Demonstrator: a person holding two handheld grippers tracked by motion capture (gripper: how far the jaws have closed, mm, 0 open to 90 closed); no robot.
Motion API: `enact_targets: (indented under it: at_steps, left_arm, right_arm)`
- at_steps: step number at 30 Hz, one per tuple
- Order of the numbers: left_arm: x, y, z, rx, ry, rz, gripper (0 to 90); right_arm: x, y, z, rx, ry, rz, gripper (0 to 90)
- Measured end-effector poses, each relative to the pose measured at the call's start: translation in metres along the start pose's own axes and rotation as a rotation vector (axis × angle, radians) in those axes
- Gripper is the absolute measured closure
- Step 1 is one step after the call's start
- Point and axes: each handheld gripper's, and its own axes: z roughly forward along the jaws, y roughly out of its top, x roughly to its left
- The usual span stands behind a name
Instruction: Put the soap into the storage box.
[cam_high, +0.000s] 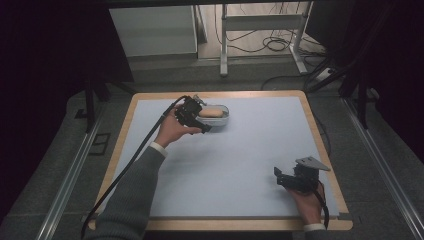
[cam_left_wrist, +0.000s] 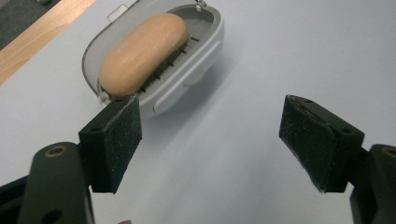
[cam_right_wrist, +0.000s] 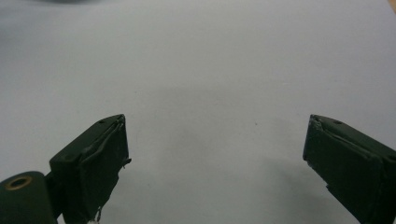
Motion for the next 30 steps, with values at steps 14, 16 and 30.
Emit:
enact_targets:
  at_steps: [14, 16, 30]
  left_arm:
    - [-0.023, -0.087, -0.024, -0.080, 0.019, -0.090, 20.8]
    - [-0.027, -0.099, -0.023, -0.069, 0.033, -0.105, 20.4]
    - [-0.039, -0.171, -0.028, -0.067, 0.033, -0.221, 20.2]
  right_arm:
    - [0.000, 0.000, 0.000, -0.001, -0.004, 0.000, 6.8]
    - [0.000, 0.000, 0.000, 0.001, -0.005, -0.001, 6.8]
    - [0.001, 0.000, 0.000, 0.001, -0.006, -0.004, 6.9]
